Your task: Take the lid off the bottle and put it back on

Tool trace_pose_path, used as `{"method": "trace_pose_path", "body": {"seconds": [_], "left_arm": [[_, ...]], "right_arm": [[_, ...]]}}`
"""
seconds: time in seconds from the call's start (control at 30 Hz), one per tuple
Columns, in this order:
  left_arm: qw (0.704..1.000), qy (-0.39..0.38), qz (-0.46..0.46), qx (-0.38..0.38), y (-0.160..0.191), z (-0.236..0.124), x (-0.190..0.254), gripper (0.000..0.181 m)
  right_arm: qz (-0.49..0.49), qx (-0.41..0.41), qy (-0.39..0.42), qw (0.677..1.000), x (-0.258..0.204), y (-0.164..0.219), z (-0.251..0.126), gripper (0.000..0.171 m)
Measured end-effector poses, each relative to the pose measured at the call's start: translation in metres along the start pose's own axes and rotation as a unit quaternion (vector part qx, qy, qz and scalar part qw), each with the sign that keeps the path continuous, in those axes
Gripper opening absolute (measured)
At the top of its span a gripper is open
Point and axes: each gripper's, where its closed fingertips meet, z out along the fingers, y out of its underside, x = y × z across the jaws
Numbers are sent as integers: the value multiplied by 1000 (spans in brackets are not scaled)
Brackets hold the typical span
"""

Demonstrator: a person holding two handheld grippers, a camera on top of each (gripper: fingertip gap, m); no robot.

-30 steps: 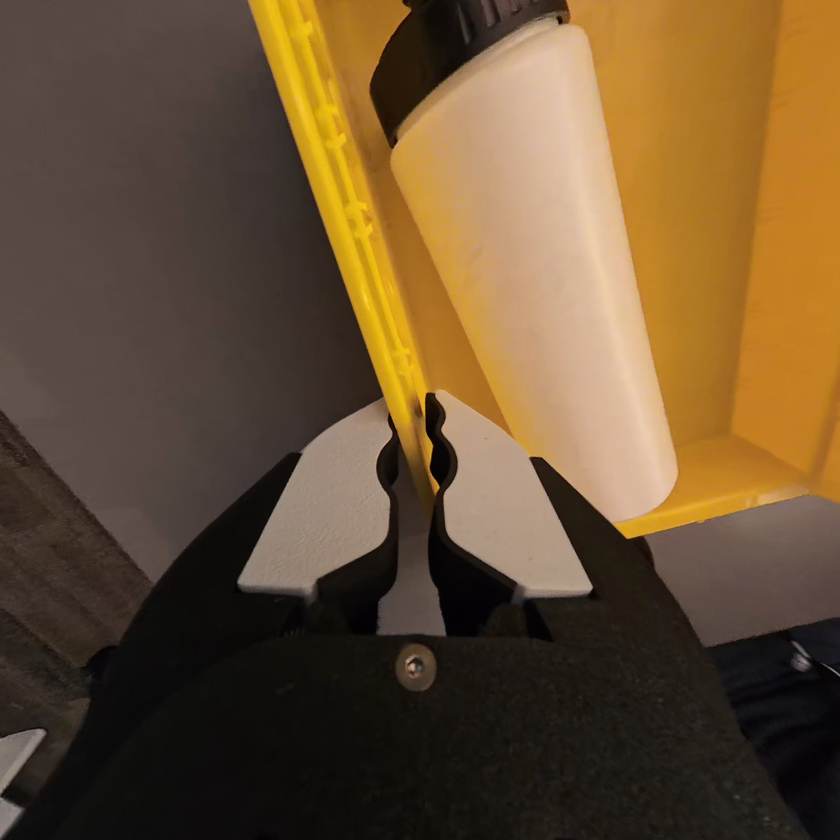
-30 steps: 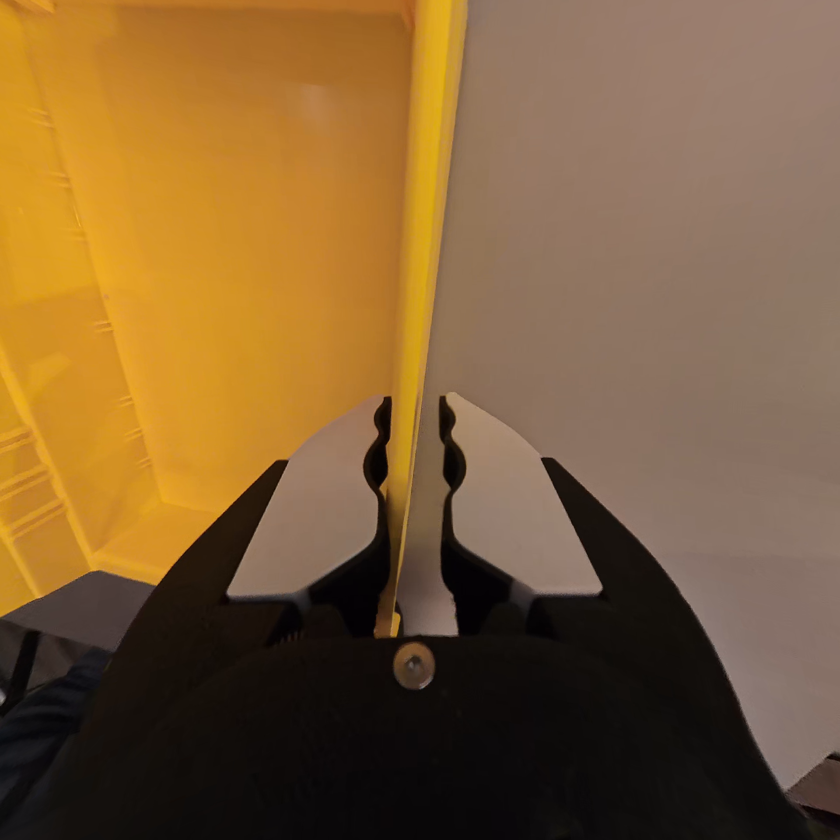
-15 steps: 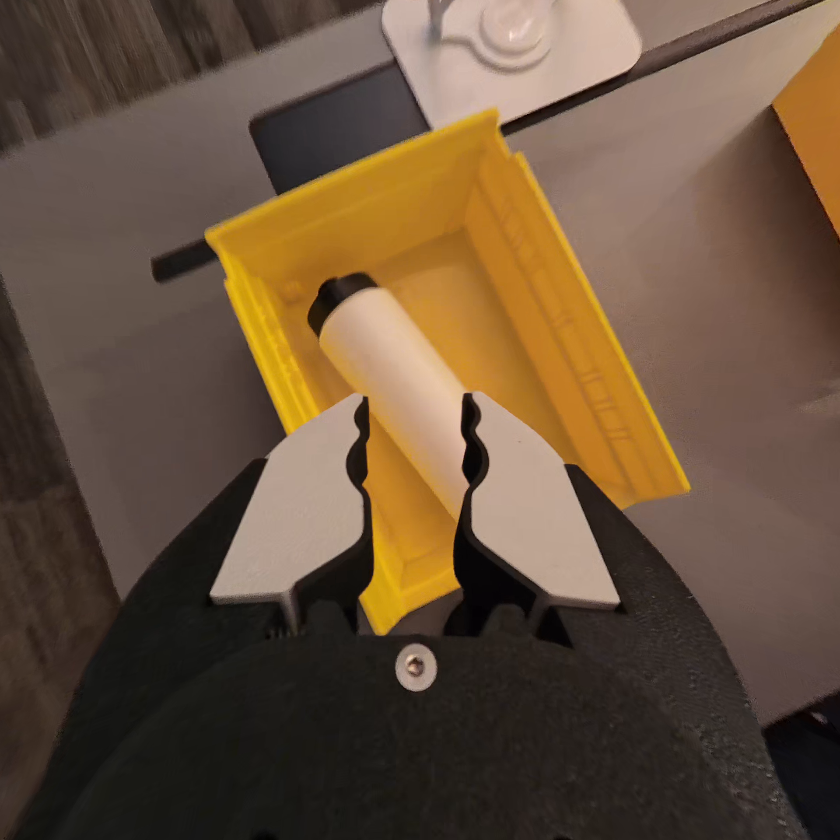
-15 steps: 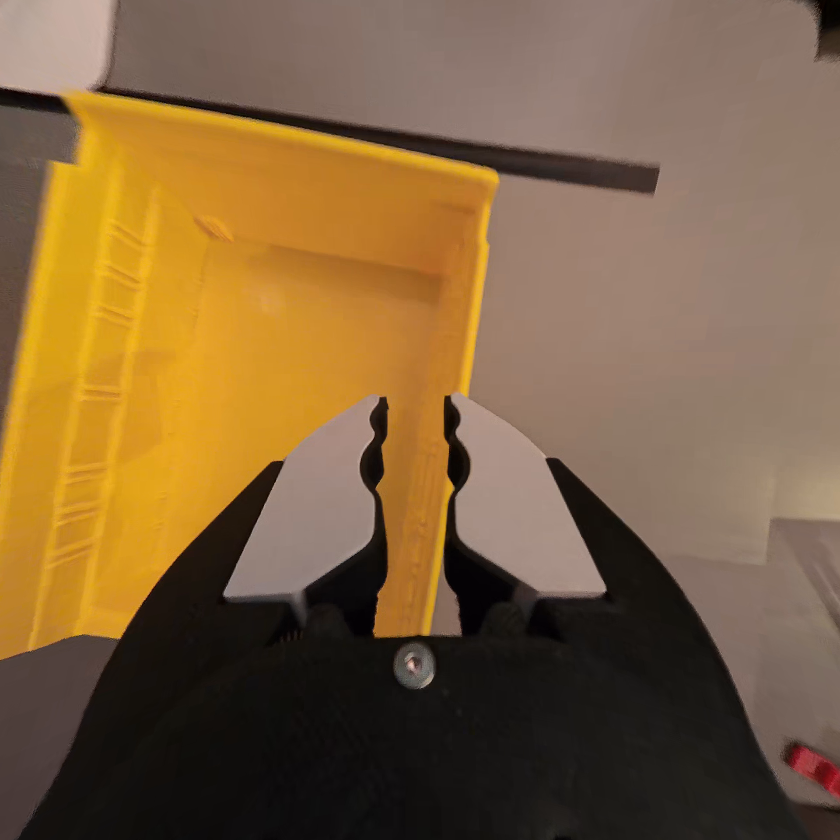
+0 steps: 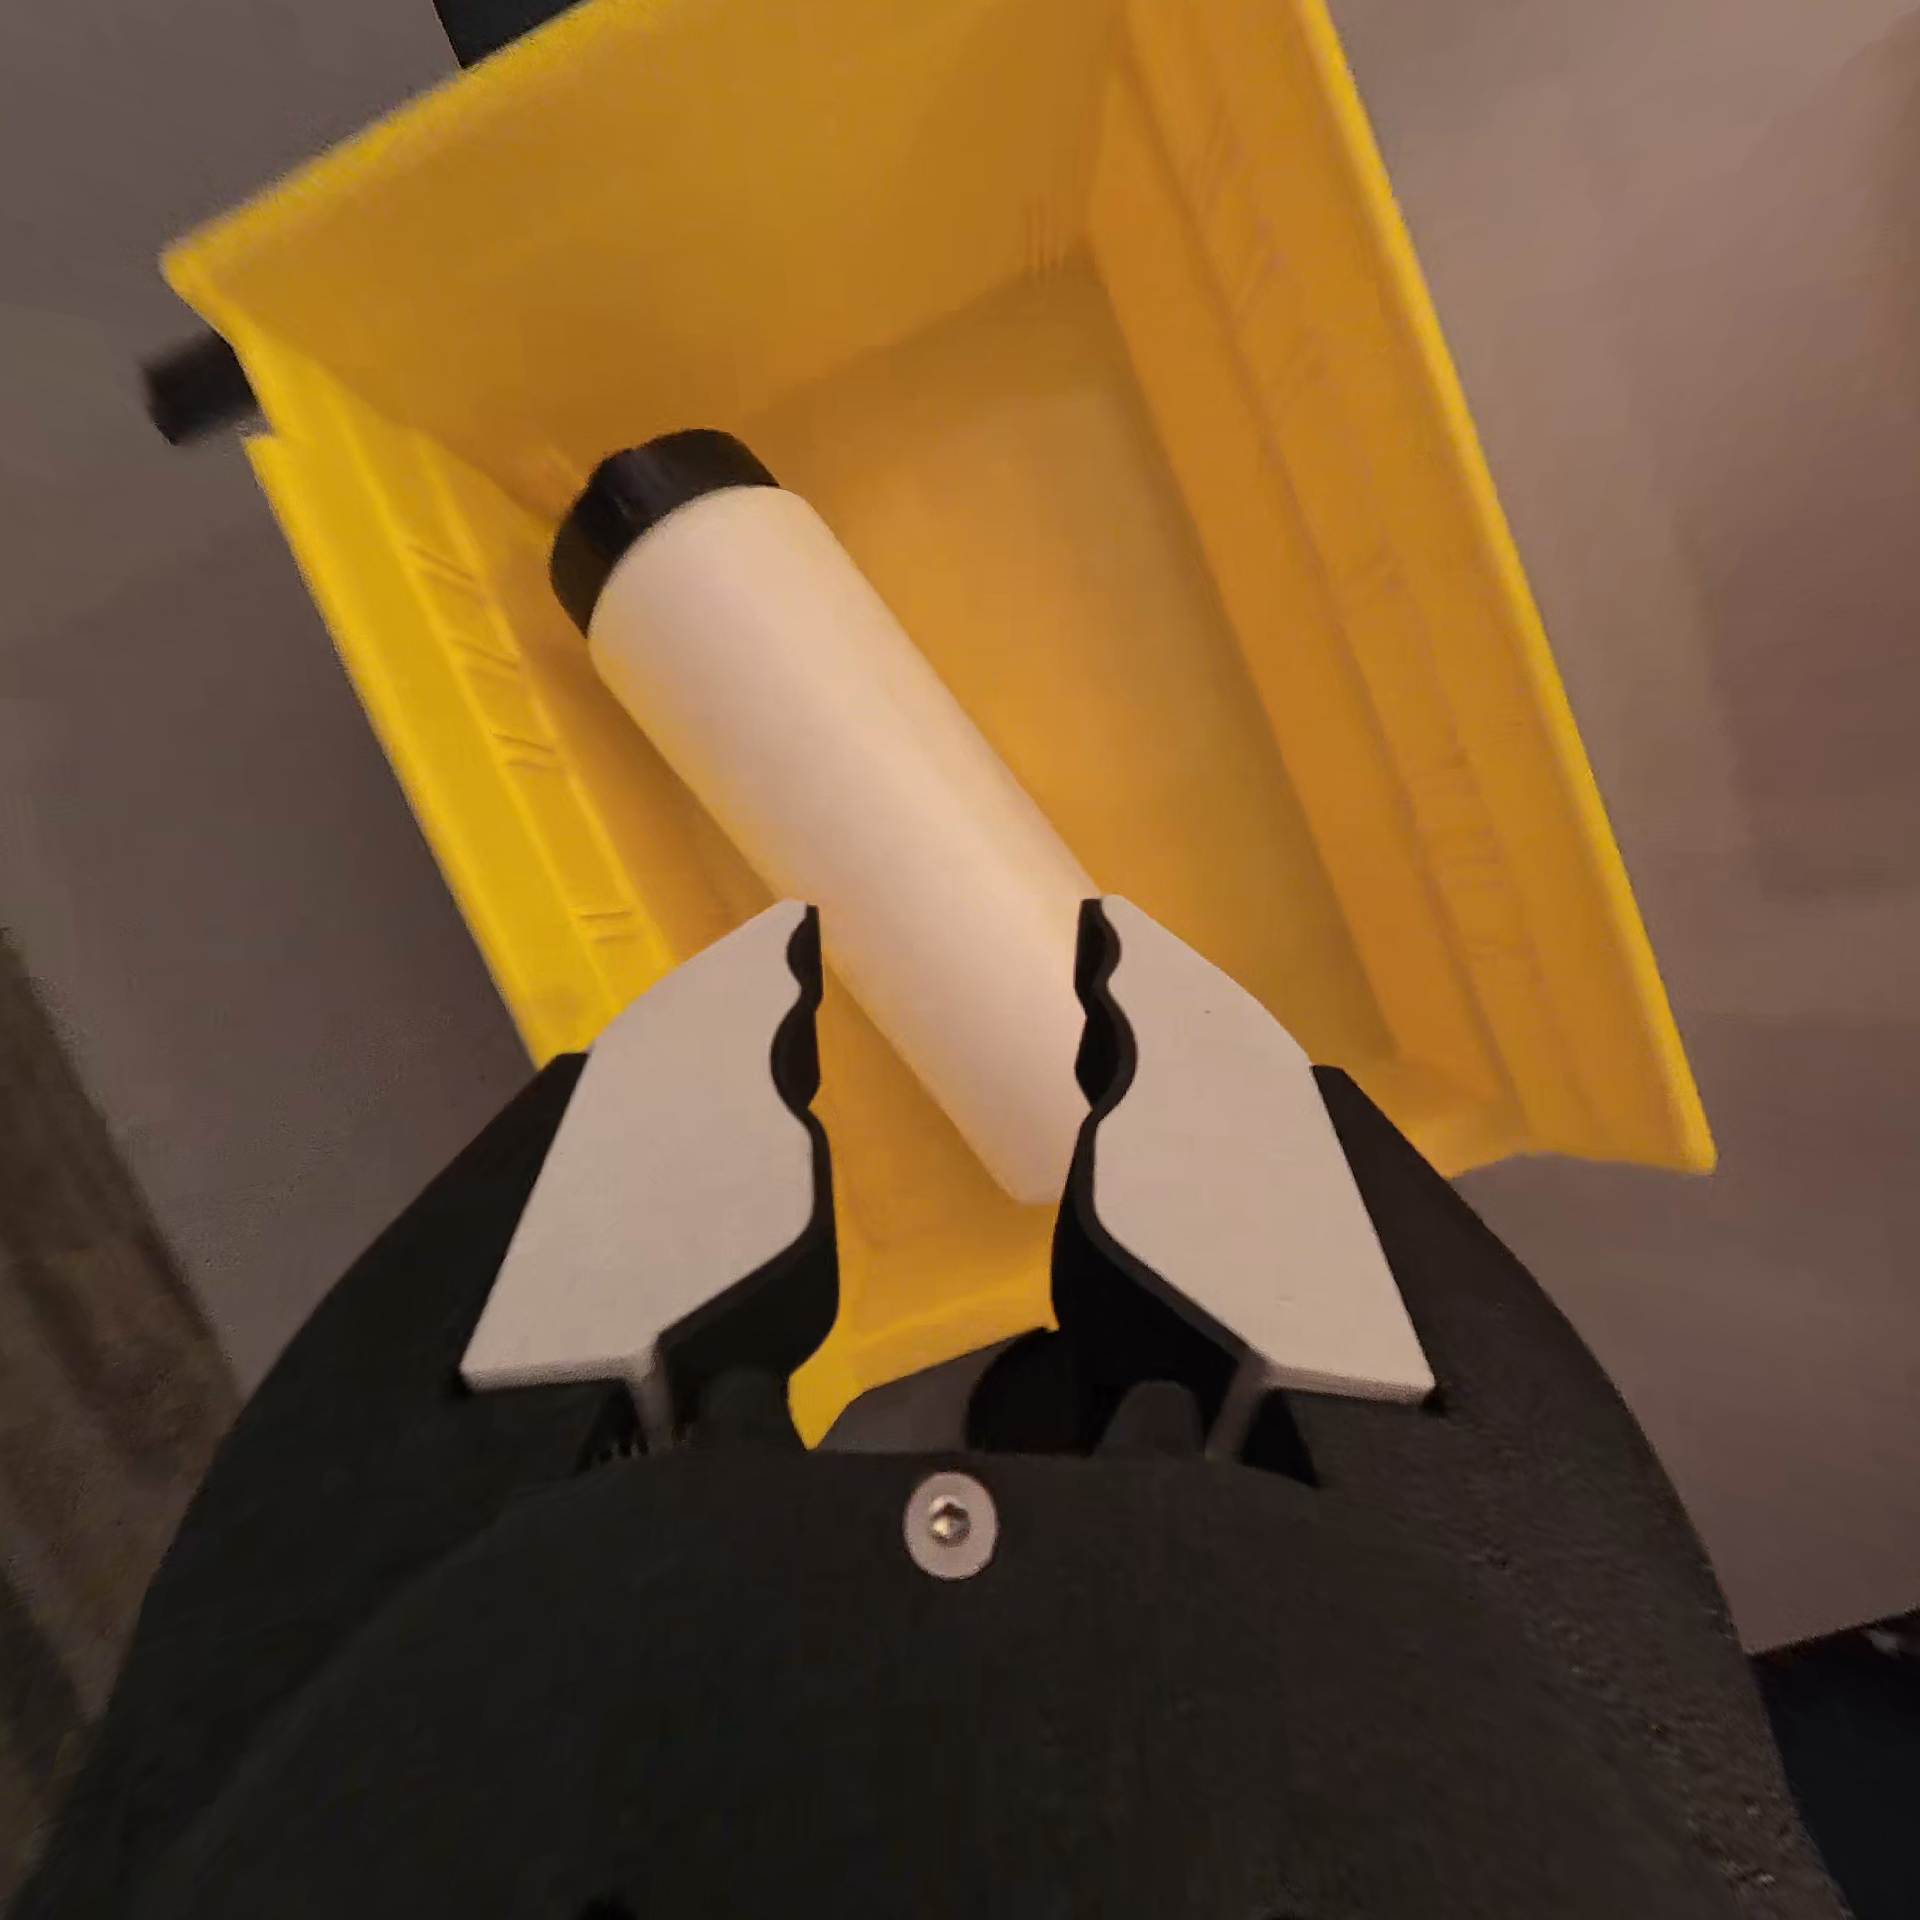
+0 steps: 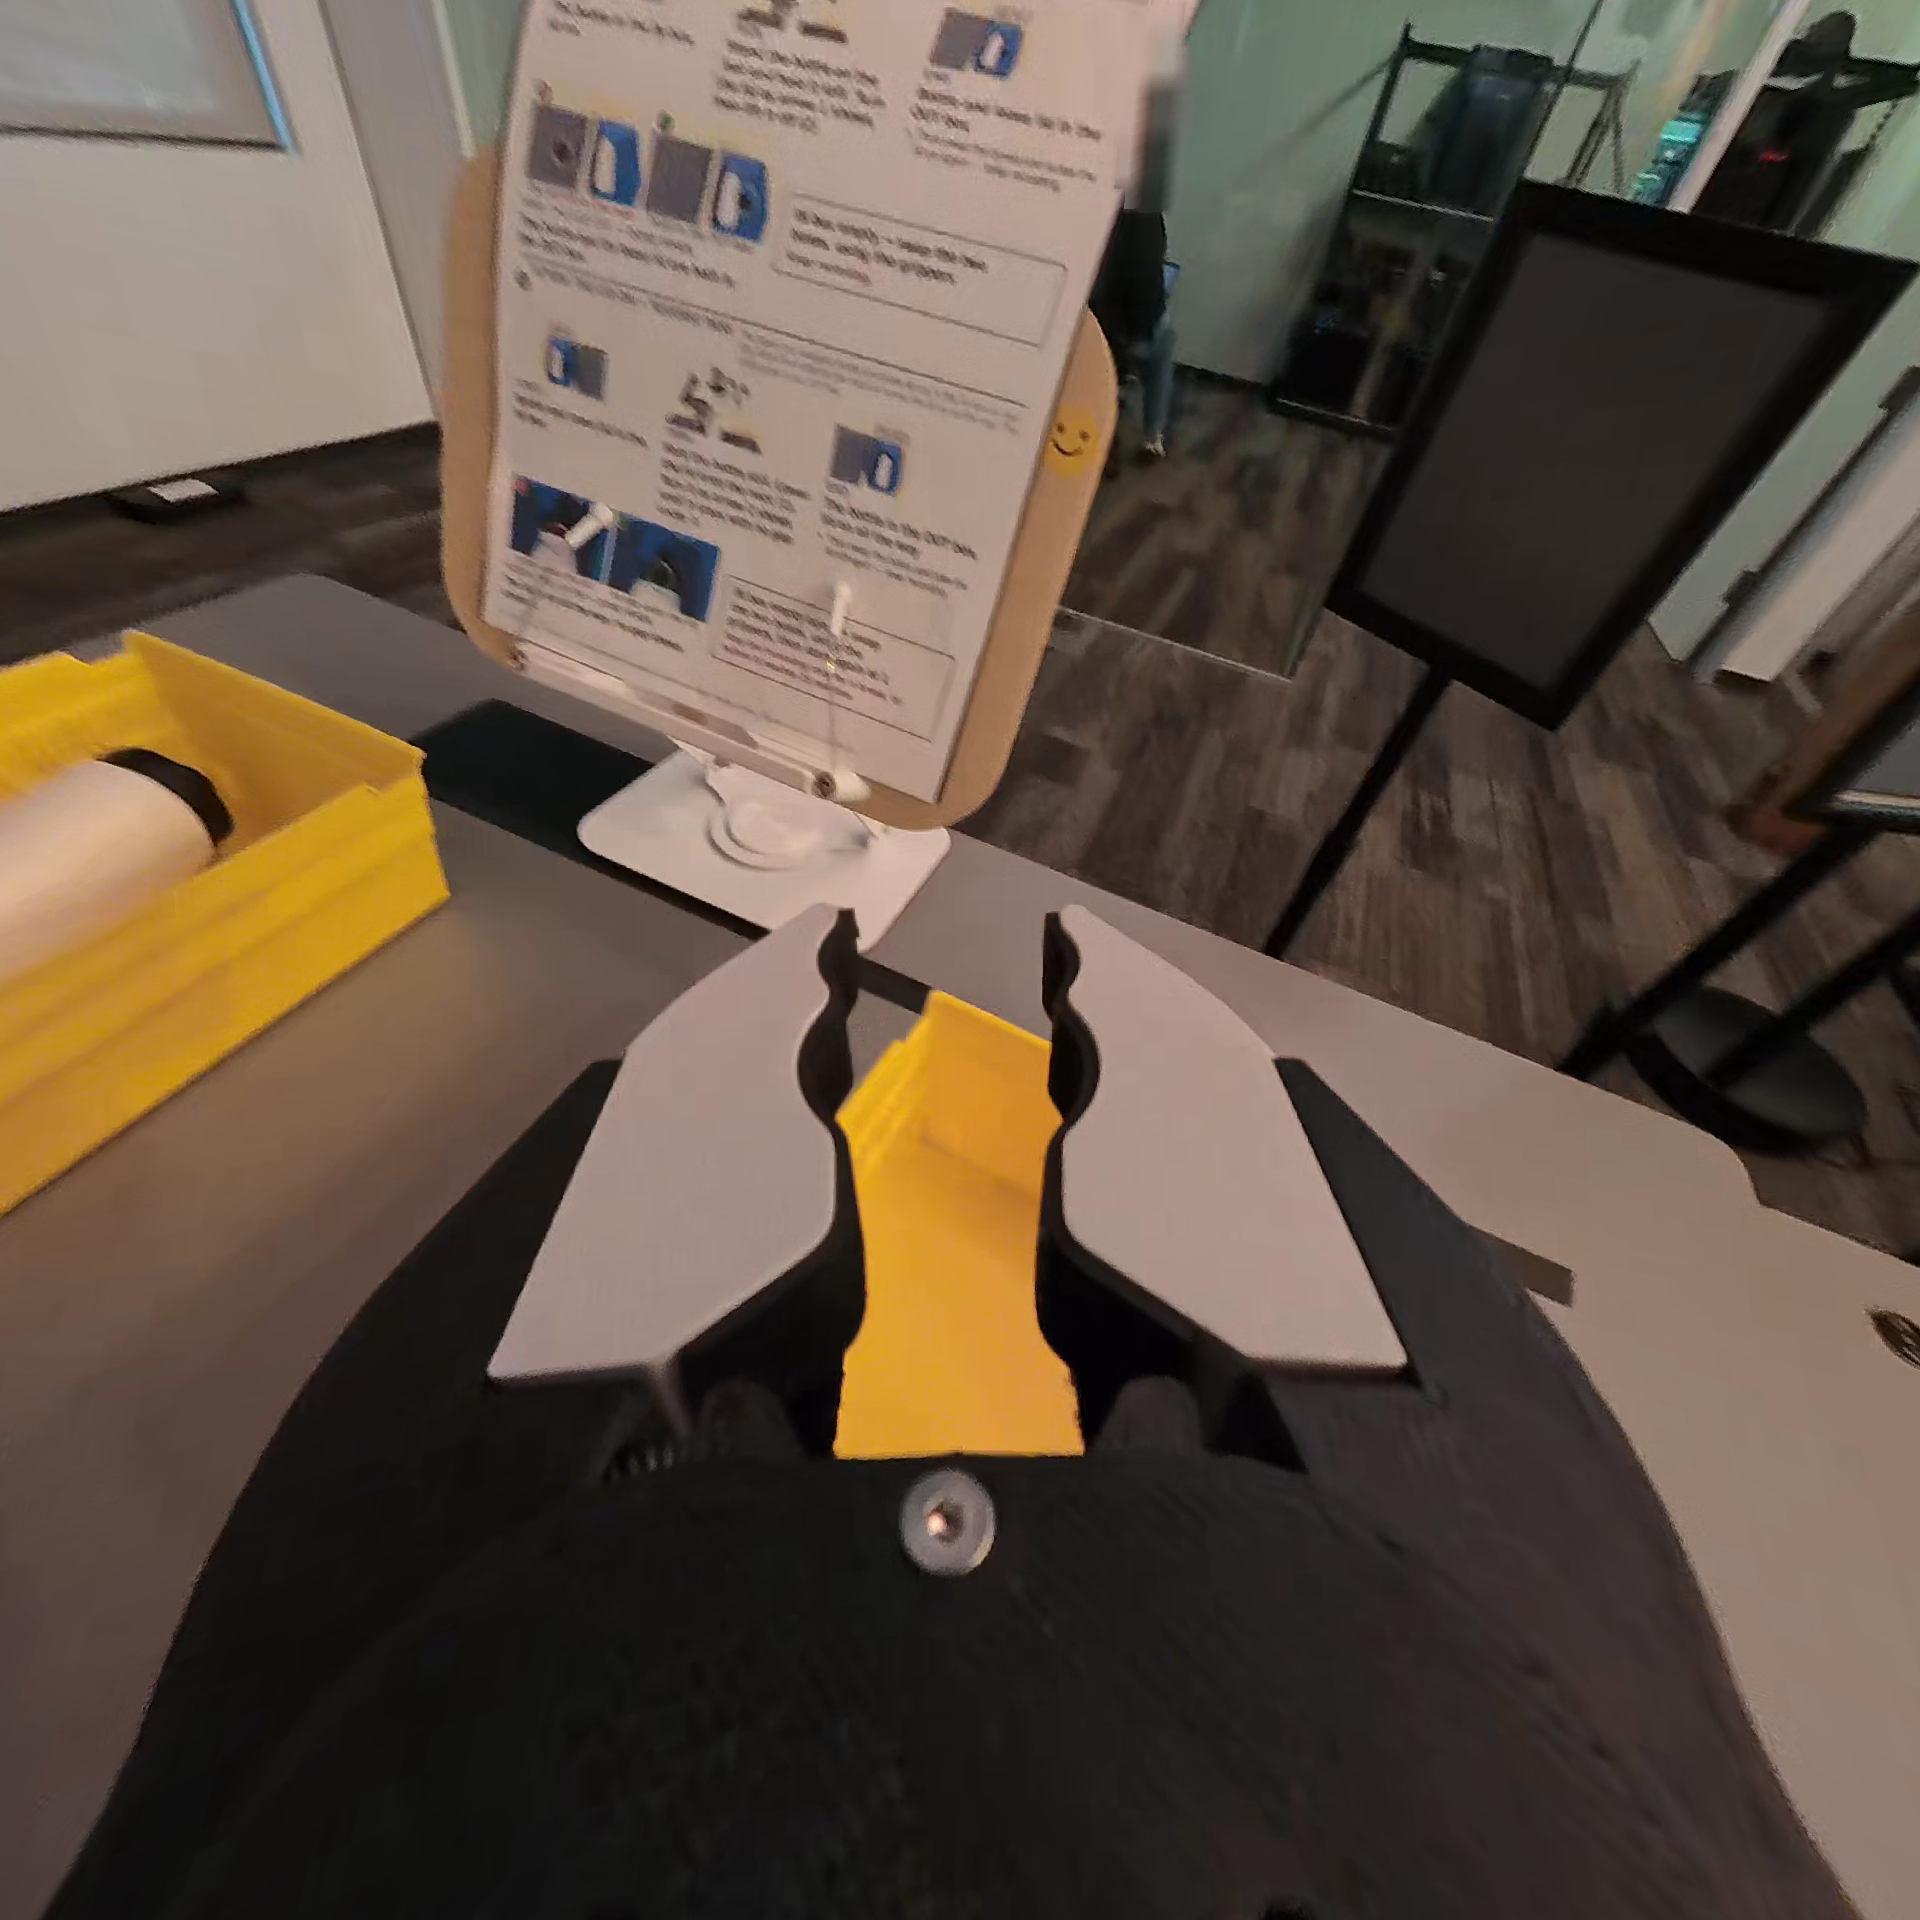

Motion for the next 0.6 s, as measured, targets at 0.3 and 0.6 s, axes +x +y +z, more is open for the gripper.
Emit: {"method": "trace_pose_path", "body": {"seconds": [0.3,0.6], "left_arm": [[987,-22,-73,-140,20,54,-17,77],[977,-33,-109,-180,29,88,-30,88]], "right_arm": [[-29,-38,-61,997,-31,18,27,39],[-6,-44,-96,994,-29,23,22,39]]}}
